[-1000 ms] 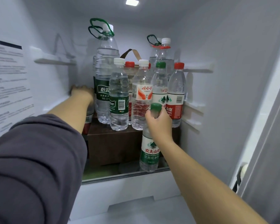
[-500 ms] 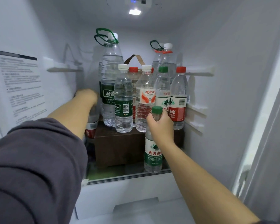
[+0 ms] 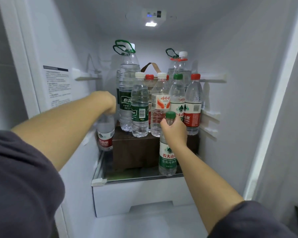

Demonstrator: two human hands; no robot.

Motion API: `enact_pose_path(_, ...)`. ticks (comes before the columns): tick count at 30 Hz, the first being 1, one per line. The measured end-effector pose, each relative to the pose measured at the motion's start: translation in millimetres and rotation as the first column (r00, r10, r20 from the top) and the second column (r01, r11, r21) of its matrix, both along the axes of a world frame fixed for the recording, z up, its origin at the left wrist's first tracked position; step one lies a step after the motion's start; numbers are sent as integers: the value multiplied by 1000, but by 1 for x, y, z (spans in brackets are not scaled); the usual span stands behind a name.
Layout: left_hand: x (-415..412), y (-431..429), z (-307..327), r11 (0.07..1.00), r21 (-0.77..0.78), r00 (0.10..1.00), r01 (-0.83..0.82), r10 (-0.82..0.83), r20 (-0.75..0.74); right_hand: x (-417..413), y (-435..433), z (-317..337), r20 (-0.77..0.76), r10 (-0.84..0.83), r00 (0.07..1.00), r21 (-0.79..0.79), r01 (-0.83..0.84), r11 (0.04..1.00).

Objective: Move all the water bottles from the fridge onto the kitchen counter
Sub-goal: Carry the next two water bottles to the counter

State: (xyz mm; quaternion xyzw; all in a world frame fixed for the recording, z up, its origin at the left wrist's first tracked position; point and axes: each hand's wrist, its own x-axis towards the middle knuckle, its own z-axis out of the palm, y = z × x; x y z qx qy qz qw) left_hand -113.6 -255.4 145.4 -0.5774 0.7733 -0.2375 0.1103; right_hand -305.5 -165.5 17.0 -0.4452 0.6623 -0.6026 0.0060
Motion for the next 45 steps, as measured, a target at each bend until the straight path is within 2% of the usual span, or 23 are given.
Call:
enact_pose_path(3, 6, 26, 19, 981, -167, 994, 98, -104, -28, 2, 4, 2, 0, -2, 1000, 16, 2, 1000)
enact_pose_path(6, 12, 47, 28, 916, -323, 956, 240, -281, -85, 2, 7, 3, 15, 23, 1000, 27, -23, 999)
enact_pose_path(15, -8, 62, -18, 838, -299, 839, 457, -517, -167, -1, 13, 2, 17, 80, 997, 45, -81, 996)
enact_pose_path(21, -33, 62, -47, 817, -290, 766, 498, -571, -295, -5, 11, -1, 0, 95, 995, 25, -95, 995)
enact_pose_path(25, -43, 57, -66, 816, -351, 695, 459, -576, -430, -5, 10, -1, -1, 101, 995, 15, -101, 995)
enact_pose_path(26, -45, 55, -72, 823, -353, 659, 445, -567, -494, -6, 10, -2, 3, 105, 994, 9, -105, 994)
enact_pose_path(28, -48, 52, -87, 826, -369, 522, 427, -558, -645, -5, 12, -2, 14, 121, 993, -14, -120, 993)
enact_pose_path(30, -50, 53, -104, 836, -385, 310, 392, -513, -800, -4, 18, -3, 44, 159, 986, -57, -157, 986)
enact_pose_path(33, -49, 60, -131, 890, -288, -76, 353, -279, -957, -3, 29, -2, 104, 239, 966, -118, -226, 967)
enact_pose_path(34, -49, 62, -140, 902, -251, -144, 352, -213, -966, -2, 32, -2, 110, 257, 960, -121, -243, 962)
enact_pose_path(40, -43, 64, -179, 913, -165, -296, 374, -51, -954, 0, 39, -18, 219, 301, 928, -111, -283, 953)
enact_pose_path(45, -36, 73, -206, 920, -102, -304, 377, 19, -952, -3, 36, -68, 329, 267, 906, -11, -279, 960)
